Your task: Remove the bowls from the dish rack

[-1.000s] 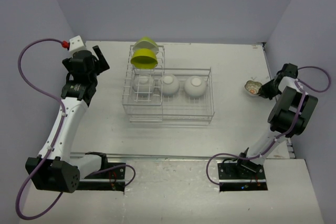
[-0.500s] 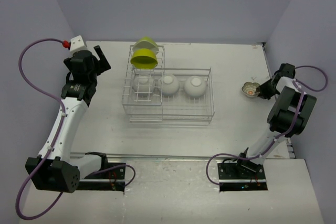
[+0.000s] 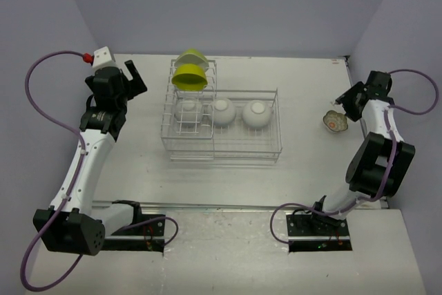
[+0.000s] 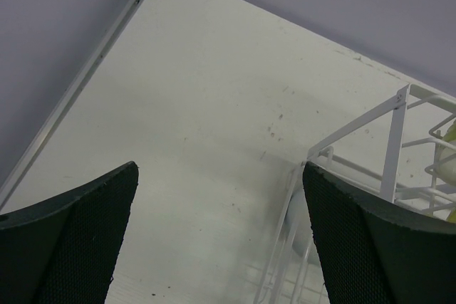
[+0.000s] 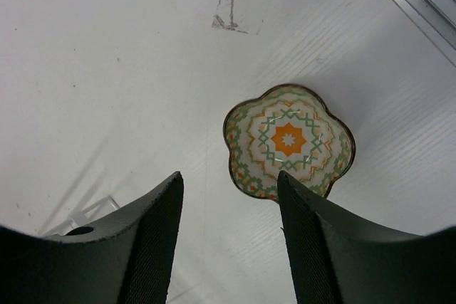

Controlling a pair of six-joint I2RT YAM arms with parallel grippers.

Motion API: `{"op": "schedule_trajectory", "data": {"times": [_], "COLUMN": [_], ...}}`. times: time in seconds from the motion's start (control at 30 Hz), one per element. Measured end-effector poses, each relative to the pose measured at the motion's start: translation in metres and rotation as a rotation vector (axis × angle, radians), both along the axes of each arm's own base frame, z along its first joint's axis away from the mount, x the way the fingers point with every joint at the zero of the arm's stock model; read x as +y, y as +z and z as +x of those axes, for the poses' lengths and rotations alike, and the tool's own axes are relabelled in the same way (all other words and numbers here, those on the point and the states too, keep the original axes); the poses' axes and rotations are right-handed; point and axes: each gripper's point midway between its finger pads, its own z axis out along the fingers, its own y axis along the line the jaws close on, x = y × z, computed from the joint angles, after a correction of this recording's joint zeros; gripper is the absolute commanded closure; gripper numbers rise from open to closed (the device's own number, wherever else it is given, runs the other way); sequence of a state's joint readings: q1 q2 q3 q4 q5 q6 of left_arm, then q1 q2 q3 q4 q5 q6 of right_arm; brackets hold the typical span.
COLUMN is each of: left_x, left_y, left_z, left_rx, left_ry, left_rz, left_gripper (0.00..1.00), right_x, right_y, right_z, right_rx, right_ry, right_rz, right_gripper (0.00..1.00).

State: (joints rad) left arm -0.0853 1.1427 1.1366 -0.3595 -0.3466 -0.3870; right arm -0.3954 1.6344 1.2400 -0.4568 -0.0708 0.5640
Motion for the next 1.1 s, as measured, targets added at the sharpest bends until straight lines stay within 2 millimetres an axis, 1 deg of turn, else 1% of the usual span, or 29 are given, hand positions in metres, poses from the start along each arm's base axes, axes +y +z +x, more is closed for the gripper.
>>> {"op": "schedule_trajectory", "data": {"times": [0.13,0.23,0.3,0.33,0.4,0.43,0.47,0.53,0.57,0.6,0.63,0.7,0.77,0.83,0.9,0.97,1.03,1.1], "left_x": [-0.001,-0.001,-0.002,-0.002,-0.002,-0.002,-0.002,-0.003,-0.003,-0.004,-0.005,-0.007,-0.010,-0.012,-0.012,-0.012,-0.012,-0.012], "left_y": [0.000,0.001,-0.001,-0.001,-0.001,-0.001,-0.001,-0.001,-0.001,-0.001,-0.002,-0.003,-0.003,-0.004,-0.004,-0.002,0.003,0.005], "left_z": [-0.002,-0.002,-0.004,-0.004,-0.004,-0.004,-0.004,-0.004,-0.004,-0.004,-0.005,-0.004,-0.004,-0.005,-0.006,-0.007,-0.007,-0.008], "left_rx": [-0.003,-0.009,-0.008,-0.008,-0.010,-0.010,-0.010,-0.011,-0.010,-0.007,-0.001,0.012,0.021,0.033,0.047,0.052,0.047,0.040], "left_ry": [-0.005,-0.008,-0.010,-0.011,-0.011,-0.011,-0.011,-0.010,-0.012,-0.016,-0.021,-0.031,-0.041,-0.052,-0.054,-0.053,-0.053,-0.053], "left_rz": [-0.002,-0.004,-0.005,-0.007,-0.012,-0.012,-0.013,-0.017,-0.019,-0.021,-0.024,-0.032,-0.039,-0.042,-0.042,-0.041,-0.042,-0.044], "left_gripper": [0.04,0.04,0.04,0.03,0.03,0.02,0.02,0.02,0.02,0.02,0.02,0.02,0.03,0.03,0.03,0.03,0.03,0.03], "right_x": [0.001,0.008,0.022,0.037,0.077,0.102,0.128,0.181,0.206,0.225,0.242,0.264,0.283,0.299,0.321,0.351,0.383,0.409], "right_y": [-0.005,-0.011,-0.007,-0.002,0.017,0.031,0.050,0.095,0.123,0.149,0.179,0.233,0.279,0.303,0.312,0.306,0.291,0.274], "right_z": [-0.005,-0.012,-0.012,-0.009,-0.002,0.004,0.011,0.019,0.022,0.023,0.022,0.018,0.008,-0.003,-0.016,-0.027,-0.036,-0.040], "right_rx": [0.014,0.045,0.049,0.045,0.020,-0.008,-0.052,-0.165,-0.238,-0.302,-0.377,-0.505,-0.625,-0.698,-0.741,-0.759,-0.766,-0.771], "right_ry": [-0.001,0.016,0.062,0.105,0.226,0.299,0.375,0.523,0.596,0.652,0.704,0.777,0.847,0.912,1.001,1.107,1.208,1.280], "right_rz": [-0.005,-0.027,-0.055,-0.081,-0.134,-0.156,-0.190,-0.236,-0.260,-0.281,-0.302,-0.348,-0.381,-0.409,-0.452,-0.499,-0.547,-0.606], "right_gripper": [0.44,0.44,0.44,0.44,0.44,0.44,0.44,0.44,0.45,0.45,0.45,0.46,0.46,0.47,0.47,0.48,0.48,0.48]}}
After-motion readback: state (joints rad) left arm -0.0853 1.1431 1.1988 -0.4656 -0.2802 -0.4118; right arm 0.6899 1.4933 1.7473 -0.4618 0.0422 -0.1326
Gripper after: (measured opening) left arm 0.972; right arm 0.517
